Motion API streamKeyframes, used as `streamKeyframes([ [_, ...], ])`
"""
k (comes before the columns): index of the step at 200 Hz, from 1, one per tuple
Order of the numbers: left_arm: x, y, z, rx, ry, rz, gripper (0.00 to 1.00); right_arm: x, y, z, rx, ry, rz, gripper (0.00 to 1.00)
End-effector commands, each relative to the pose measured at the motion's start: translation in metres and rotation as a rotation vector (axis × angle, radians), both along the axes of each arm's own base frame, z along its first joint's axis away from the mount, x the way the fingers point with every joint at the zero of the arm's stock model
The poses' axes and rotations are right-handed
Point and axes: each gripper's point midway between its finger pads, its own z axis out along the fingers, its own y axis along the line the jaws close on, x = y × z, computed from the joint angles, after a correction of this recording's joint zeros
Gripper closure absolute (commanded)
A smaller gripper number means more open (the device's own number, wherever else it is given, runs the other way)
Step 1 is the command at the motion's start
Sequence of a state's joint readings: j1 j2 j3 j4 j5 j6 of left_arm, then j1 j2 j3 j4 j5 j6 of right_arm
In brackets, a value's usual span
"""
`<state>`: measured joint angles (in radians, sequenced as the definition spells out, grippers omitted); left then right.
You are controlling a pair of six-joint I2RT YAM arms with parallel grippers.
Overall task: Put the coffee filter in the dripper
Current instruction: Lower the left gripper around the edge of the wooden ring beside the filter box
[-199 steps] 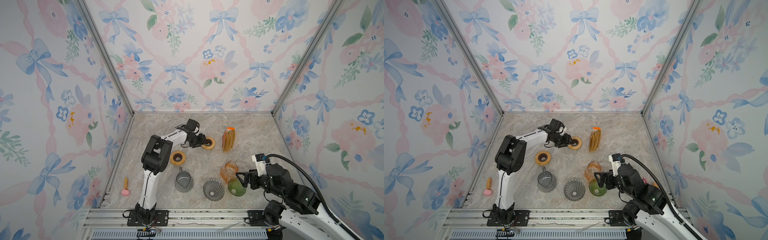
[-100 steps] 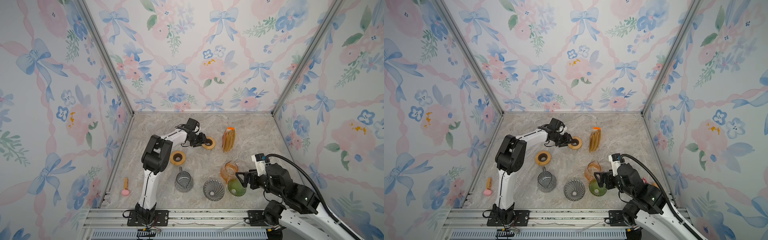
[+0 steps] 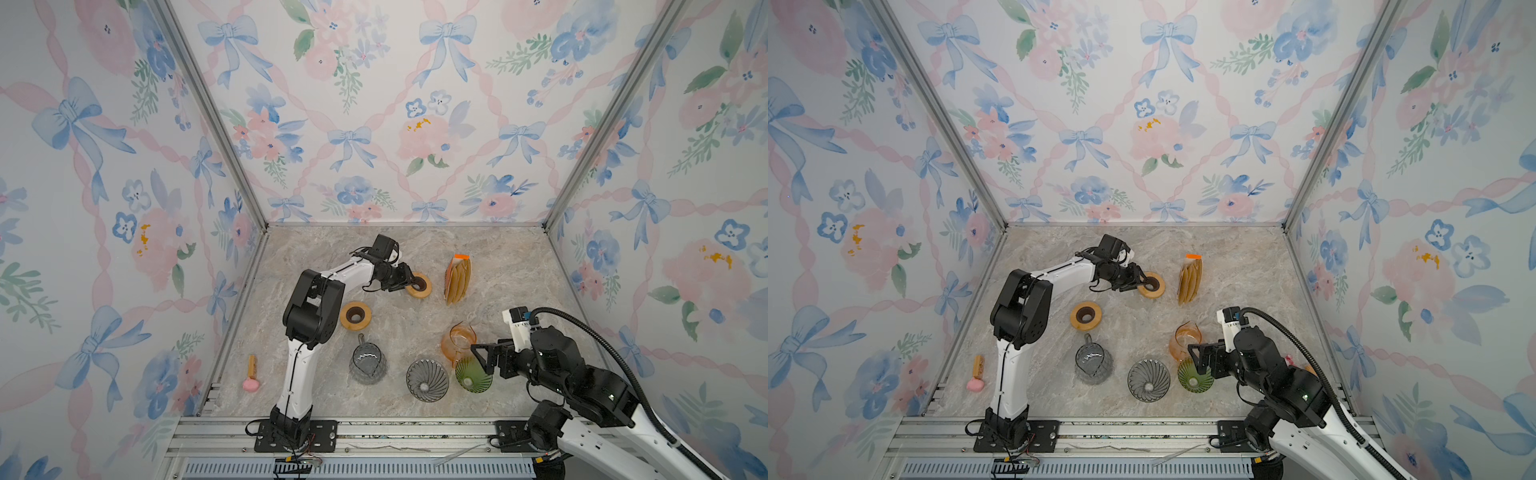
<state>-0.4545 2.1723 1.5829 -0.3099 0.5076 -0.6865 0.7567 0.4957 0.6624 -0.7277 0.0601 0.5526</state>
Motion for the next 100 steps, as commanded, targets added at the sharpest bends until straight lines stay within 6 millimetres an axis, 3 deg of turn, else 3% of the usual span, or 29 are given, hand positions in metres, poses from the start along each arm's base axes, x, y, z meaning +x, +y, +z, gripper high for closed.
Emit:
streamKeyframes([
  [1, 0.0085, -0.0038, 0.0035, -0.03, -0.003, 0.006, 0.55, 0.0005, -0.0002, -0.0024, -0.014, -0.007, 0.003, 0.04],
  [100, 0.0134, -0.01, 0.0069, -0.044, -0.01, 0.012, 0.68, -0.0002, -0.0039, -0.0044, -0.019, -0.005, -0.011, 0.04],
])
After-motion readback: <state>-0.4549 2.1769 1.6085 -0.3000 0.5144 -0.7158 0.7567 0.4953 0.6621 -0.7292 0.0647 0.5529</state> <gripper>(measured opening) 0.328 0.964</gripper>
